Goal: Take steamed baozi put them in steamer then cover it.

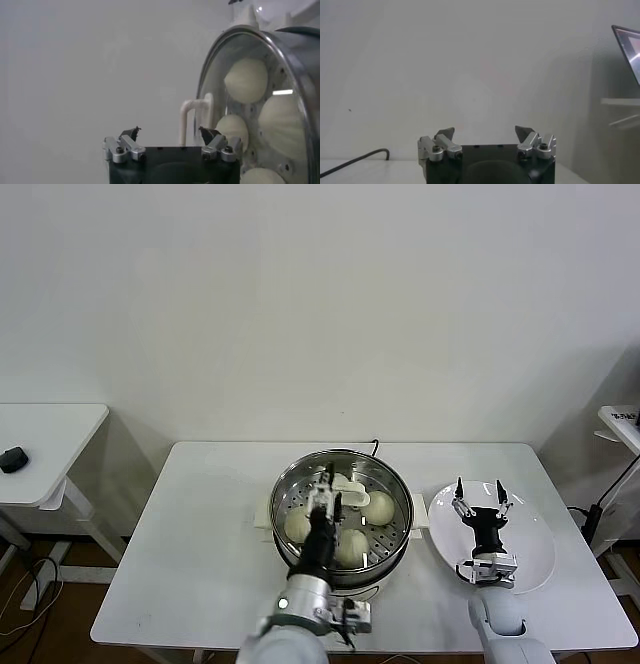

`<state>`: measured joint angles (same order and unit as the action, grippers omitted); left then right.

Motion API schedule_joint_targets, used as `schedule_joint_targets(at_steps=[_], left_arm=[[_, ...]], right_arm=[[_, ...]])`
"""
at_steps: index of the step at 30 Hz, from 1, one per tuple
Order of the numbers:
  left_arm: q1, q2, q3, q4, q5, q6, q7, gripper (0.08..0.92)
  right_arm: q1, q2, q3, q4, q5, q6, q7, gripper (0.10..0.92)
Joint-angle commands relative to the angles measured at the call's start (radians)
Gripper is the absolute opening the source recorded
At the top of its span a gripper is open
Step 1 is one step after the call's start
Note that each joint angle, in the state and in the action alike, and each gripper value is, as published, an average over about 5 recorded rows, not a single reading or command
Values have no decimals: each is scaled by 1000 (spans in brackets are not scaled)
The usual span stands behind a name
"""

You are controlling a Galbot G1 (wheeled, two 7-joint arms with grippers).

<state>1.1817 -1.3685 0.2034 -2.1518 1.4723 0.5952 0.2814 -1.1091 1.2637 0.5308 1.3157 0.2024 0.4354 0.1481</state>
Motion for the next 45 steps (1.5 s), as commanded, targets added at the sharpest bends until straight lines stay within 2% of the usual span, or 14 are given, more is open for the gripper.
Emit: schedule_joint_targets(at_steps=[1, 4, 7, 12, 17, 28, 45], left_arm=[[-24, 26, -269, -84, -727, -91, -338, 823], [-30, 15, -400, -31, -951, -165, -438, 823], [-30, 1, -549, 42, -1130, -287, -459, 823], [-6, 8, -705, 159, -1391, -501, -412, 823], [46, 23, -775, 242, -1502, -623, -343, 823], [162, 16, -785, 261, -1523, -668, -276, 823], [200, 10, -783, 276, -1518, -691, -278, 823]], right_arm=[[4, 0, 0, 1, 0, 3, 0, 823], [2, -4, -3, 13, 4, -3, 0, 823], [-7, -15, -13, 34, 26, -24, 2, 823], [-23, -43, -43, 78, 79, -86, 20, 823], [-36, -59, -46, 94, 114, -123, 11, 823], [-76, -91, -35, 95, 150, -98, -30, 823], [-101, -110, -21, 116, 148, -113, -22, 823]])
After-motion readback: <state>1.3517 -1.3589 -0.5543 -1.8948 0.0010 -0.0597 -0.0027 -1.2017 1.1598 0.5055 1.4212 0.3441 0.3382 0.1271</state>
